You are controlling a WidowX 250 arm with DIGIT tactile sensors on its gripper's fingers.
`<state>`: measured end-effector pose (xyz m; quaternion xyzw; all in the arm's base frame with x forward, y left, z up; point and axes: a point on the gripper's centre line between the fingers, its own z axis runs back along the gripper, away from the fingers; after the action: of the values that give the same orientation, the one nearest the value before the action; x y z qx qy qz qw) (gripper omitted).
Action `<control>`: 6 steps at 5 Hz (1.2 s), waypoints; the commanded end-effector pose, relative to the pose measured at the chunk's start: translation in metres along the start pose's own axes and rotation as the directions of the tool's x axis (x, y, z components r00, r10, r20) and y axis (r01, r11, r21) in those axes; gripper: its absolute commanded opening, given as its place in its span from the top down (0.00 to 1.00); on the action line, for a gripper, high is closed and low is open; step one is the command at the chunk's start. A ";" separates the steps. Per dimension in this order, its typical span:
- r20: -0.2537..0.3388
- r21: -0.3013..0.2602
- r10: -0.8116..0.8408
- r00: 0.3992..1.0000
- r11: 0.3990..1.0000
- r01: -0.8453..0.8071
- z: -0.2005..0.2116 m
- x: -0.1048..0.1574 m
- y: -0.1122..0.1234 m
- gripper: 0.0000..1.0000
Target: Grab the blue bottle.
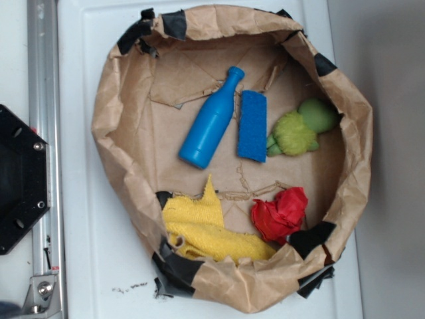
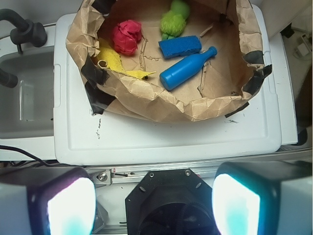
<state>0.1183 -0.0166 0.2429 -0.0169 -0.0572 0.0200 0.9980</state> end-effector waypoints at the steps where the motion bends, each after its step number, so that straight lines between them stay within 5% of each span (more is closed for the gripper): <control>1: 0.000 0.000 0.000 1.000 1.000 0.000 0.000 0.000 0.000 0.00; 2: 0.183 0.182 0.088 0.979 0.976 -0.121 -0.040 0.026 0.040 0.00; 4: 0.258 0.009 0.478 0.839 0.868 -0.497 -0.076 0.071 0.061 0.00; 5: 0.192 -0.121 0.585 0.788 0.811 -0.573 -0.116 0.111 0.067 0.00; 6: 0.104 -0.151 0.609 0.786 0.791 -0.593 -0.168 0.119 0.064 0.00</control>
<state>0.2530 0.0384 0.0783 -0.0873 -0.0995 0.3258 0.9361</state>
